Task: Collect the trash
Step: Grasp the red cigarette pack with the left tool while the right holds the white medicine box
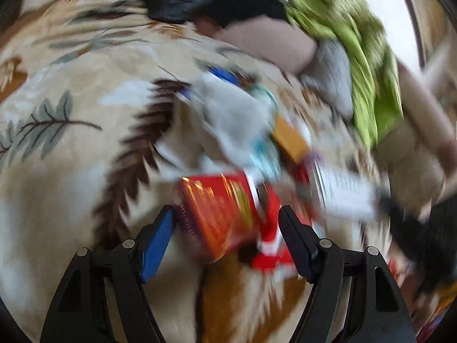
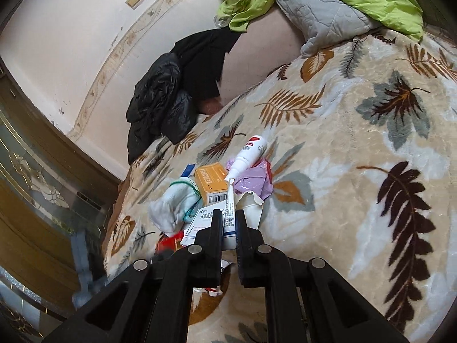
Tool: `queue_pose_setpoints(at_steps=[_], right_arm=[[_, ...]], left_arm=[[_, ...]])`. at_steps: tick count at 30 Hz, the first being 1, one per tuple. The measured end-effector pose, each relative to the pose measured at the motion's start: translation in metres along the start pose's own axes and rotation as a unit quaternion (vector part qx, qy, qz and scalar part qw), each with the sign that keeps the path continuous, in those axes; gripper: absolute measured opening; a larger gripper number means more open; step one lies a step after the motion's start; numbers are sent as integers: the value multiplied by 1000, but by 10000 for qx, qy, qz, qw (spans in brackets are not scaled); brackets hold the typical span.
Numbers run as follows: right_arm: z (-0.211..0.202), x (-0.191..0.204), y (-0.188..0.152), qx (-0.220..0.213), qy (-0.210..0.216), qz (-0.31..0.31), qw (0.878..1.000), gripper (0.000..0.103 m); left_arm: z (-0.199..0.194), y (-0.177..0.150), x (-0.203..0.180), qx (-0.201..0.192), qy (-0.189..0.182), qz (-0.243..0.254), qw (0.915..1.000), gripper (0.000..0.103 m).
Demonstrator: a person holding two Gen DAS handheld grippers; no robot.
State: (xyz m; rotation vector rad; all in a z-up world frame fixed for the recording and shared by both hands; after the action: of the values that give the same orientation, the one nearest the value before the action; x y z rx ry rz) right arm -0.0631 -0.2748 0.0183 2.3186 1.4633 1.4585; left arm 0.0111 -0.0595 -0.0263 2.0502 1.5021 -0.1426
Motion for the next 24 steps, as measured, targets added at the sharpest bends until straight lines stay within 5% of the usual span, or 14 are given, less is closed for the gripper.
queue_pose_setpoints(at_steps=[4, 6, 12, 18, 20, 24], right_arm=[[-8, 0, 1, -80, 61, 21, 9999, 9], [-12, -1, 2, -127, 63, 22, 9999, 9], [-19, -5, 2, -207, 12, 30, 9998, 9], [-27, -9, 2, -268, -49, 7, 9996, 9], [-27, -10, 3, -255, -46, 18, 9997, 9], [-22, -9, 2, -183, -43, 7, 9998, 9]], left_arm=[[-16, -44, -39, 396, -579, 535, 9961, 73], [-32, -57, -55, 221, -497, 853, 9949, 73], [-40, -34, -46, -336, 895, 1046, 9899, 75], [-5, -24, -33, -117, 2276, 1767, 9575, 75], [4, -20, -29, -64, 2395, 1804, 9540, 75], [19, -6, -20, -44, 2236, 1635, 9608, 75]])
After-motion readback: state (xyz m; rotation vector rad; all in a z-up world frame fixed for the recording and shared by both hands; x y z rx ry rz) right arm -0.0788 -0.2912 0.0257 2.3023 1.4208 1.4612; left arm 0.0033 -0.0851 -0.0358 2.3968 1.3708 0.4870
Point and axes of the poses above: each gripper's, at about its wrist camera, not at the fingertips, and z roughly the way its jaws point, x to its left, y to its top, the point moved 6 cm from there along z, roughly the way its jaws point, and after that the axes turned 8 degrees about x, right-handed, at the moved point
